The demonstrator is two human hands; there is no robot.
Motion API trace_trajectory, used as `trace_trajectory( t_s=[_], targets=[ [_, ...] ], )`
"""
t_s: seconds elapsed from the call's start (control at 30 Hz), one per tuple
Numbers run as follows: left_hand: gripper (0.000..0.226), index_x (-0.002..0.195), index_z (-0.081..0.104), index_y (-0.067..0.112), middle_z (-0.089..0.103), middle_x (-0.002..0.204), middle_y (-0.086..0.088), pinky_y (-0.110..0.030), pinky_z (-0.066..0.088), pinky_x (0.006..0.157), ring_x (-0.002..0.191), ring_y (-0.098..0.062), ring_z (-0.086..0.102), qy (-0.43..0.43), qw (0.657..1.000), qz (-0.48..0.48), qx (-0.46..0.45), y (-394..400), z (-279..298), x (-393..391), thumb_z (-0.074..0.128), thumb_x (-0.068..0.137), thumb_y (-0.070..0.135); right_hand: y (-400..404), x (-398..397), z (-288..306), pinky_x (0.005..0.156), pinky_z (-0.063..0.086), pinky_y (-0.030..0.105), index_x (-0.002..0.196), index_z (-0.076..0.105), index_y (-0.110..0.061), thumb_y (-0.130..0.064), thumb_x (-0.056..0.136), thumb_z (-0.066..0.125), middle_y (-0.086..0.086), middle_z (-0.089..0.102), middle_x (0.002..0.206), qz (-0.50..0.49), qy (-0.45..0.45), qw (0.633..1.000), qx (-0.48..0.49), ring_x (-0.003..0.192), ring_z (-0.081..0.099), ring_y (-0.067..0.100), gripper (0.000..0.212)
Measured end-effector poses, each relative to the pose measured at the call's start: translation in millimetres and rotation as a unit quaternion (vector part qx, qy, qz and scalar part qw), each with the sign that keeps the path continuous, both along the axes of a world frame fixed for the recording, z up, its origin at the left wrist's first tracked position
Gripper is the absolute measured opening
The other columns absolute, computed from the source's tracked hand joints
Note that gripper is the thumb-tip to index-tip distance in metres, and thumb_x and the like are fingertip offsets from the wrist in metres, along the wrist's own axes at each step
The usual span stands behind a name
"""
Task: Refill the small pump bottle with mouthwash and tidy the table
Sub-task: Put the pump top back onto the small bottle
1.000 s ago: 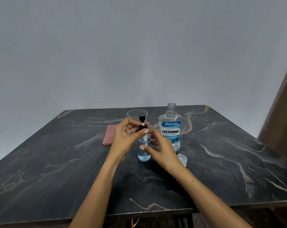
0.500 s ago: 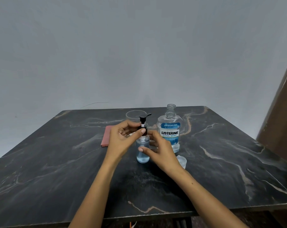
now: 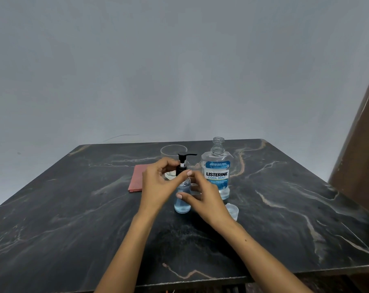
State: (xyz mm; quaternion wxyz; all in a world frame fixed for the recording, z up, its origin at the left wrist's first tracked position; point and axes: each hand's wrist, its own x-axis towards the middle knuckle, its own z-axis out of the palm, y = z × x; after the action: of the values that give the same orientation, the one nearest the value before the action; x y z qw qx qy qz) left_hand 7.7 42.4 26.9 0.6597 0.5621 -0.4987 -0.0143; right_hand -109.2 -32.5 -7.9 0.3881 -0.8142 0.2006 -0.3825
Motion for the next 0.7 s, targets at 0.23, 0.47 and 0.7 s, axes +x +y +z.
trace_trajectory(
  t_s=[0.23,0.47,0.7],
  targets=[
    [0.029,0.075,0.068,0.021,0.072,0.074,0.001,-0.023,0.057,0.069,0.075,-0.013,0.069,0.080,0.996,-0.049,0.012,0.1,2.1,1.2,0.089,0.055,0.019,0.8,0.0,3.3,0.078,0.051,0.010,0.104,0.050,-0.032,-0.024,0.076,0.077,-0.017,0.064,0.098,0.000,-0.013,1.000,0.020,0.094,0.059,-0.008,0.039],
    [0.035,0.092,0.068,0.007,0.075,0.090,-0.007,-0.024,0.056,0.078,0.091,-0.020,0.071,0.147,0.973,-0.178,0.021,2.2,3.1,9.7,0.079,0.059,0.010,-0.6,-1.1,4.1,0.082,0.053,0.016,0.112,0.055,-0.023,-0.021,0.072,0.080,-0.011,0.065,0.105,0.016,-0.033,0.998,0.044,0.098,0.062,-0.002,0.047],
    [0.036,0.108,0.068,0.012,0.071,0.109,-0.012,-0.027,0.053,0.089,0.108,-0.025,0.065,0.135,0.953,-0.265,0.050,11.4,1.3,16.8,0.073,0.073,0.010,1.4,-0.8,2.7,0.093,0.053,0.028,0.121,0.057,-0.014,-0.024,0.076,0.077,-0.002,0.066,0.115,0.033,-0.014,0.999,0.041,0.108,0.062,0.012,0.050]
  ],
)
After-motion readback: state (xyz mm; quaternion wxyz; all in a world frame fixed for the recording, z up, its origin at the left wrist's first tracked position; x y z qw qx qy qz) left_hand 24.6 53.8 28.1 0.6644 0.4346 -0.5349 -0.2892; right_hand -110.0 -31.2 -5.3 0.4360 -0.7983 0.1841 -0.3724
